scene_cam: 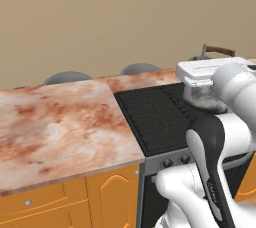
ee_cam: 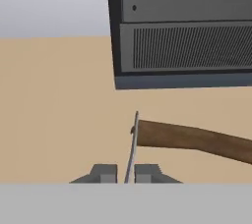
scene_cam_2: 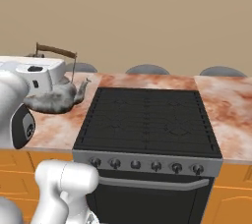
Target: Pick the kettle from the cabinet and place it on a stove burner. Then pick the pot from the counter and place it on another stove burner. Finally, turn both burners on.
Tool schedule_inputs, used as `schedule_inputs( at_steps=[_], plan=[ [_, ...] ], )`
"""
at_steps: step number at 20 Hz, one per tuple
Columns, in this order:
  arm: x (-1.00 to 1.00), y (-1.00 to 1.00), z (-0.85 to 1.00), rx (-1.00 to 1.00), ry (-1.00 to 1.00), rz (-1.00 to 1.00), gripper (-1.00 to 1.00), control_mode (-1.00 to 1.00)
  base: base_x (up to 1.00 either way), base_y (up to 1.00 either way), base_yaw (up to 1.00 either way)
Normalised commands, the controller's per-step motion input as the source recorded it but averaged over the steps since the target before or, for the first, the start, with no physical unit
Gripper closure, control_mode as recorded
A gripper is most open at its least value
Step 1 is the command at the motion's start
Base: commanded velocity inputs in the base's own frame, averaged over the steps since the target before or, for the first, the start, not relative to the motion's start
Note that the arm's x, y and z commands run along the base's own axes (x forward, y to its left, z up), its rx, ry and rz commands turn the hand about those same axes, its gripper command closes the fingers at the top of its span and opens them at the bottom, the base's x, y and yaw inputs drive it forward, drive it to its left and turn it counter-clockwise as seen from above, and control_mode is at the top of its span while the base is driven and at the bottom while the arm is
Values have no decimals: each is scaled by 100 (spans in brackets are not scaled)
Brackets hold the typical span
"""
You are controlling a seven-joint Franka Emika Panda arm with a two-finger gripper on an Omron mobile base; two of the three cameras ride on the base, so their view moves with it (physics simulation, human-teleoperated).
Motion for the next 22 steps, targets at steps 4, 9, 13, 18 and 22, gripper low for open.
schedule_inputs(
  at_steps=[4,9,13,18,22],
  plan=[
    [-5,-2,-31,0,-1,7,100,-100,0,0,0],
    [-14,-7,-31,0,-1,4,100,-100,0,0,0],
    [-20,-10,-36,0,-6,5,100,-100,0,0,0],
    [-30,-17,-47,0,-12,7,100,-100,0,0,0],
    [-35,-16,-50,0,-21,8,100,-100,0,0,0]
  ],
)
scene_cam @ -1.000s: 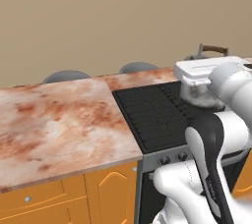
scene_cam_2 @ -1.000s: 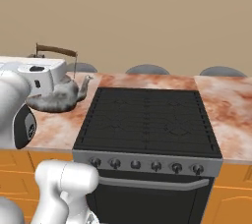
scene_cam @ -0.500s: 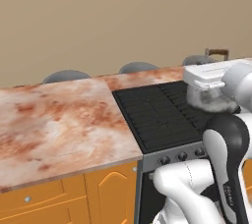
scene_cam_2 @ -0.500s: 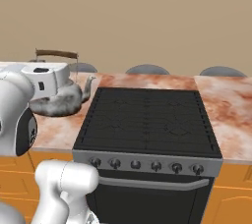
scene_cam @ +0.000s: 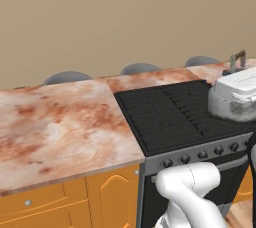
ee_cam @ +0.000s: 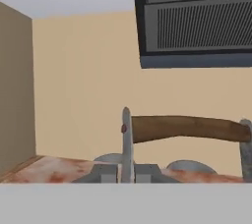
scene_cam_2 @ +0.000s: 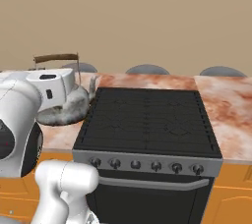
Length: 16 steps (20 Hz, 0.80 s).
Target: Pick the kettle from the cabinet and place it on a stove burner. Then pick the pot from the counter and place it on another stove burner. Finally, turn both burners on.
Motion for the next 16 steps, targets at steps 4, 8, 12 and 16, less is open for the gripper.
schedule_inputs(
  at_steps=[4,8,12,16],
  plan=[
    [-34,-20,-56,1,-28,11,100,-100,0,0,0],
    [-23,-32,-58,1,-17,8,100,-100,0,0,0],
    [-13,-30,-59,0,-10,8,100,-100,0,0,0],
    [-13,-27,-57,0,-1,3,100,-100,0,0,0]
  ],
)
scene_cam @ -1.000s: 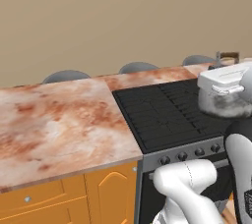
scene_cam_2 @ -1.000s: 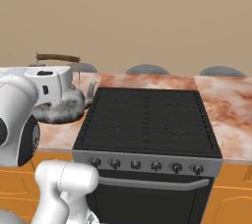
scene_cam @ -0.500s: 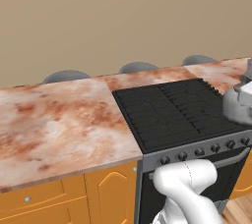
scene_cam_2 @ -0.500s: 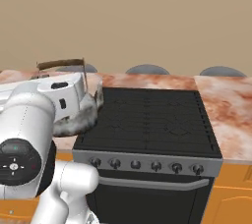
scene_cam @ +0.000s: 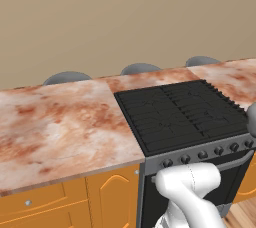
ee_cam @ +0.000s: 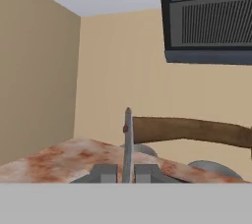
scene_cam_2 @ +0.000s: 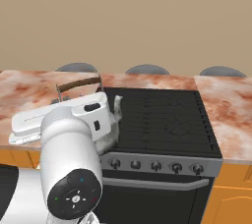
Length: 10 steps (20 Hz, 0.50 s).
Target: Pick the kettle from the cabinet and place it on a stove burner. Then pick the pot from the counter and place it on another stove burner. Finally, turn both burners on.
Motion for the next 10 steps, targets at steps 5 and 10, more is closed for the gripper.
schedule_inputs(
  at_steps=[5,10],
  plan=[
    [-14,-30,-56,0,0,0,100,-100,0,0,0],
    [-10,-32,-48,0,0,0,100,-100,0,0,0]
  ],
)
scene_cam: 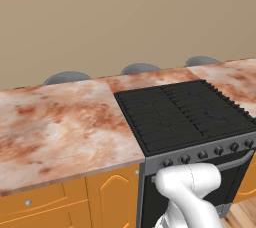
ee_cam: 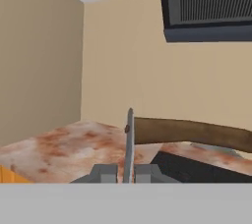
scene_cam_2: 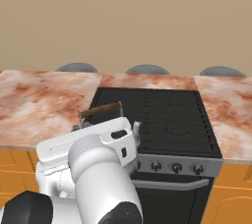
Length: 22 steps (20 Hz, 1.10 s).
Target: Pick the kettle from the cabinet and place it on a stove burner. Then pick the pot from the counter and place it on another stove burner. Finally, turn both burners on.
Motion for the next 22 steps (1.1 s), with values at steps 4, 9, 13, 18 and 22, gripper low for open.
schedule_inputs(
  at_steps=[4,9,13,18,22],
  plan=[
    [0,-14,-27,0,0,0,100,-100,0,0,0],
    [0,-7,-3,0,0,0,100,-100,0,0,0],
    [3,-3,0,-1,2,0,100,-100,0,0,0],
    [0,0,0,0,0,0,100,-100,0,0,0],
    [0,0,0,0,0,0,100,-100,0,0,0]
  ],
)
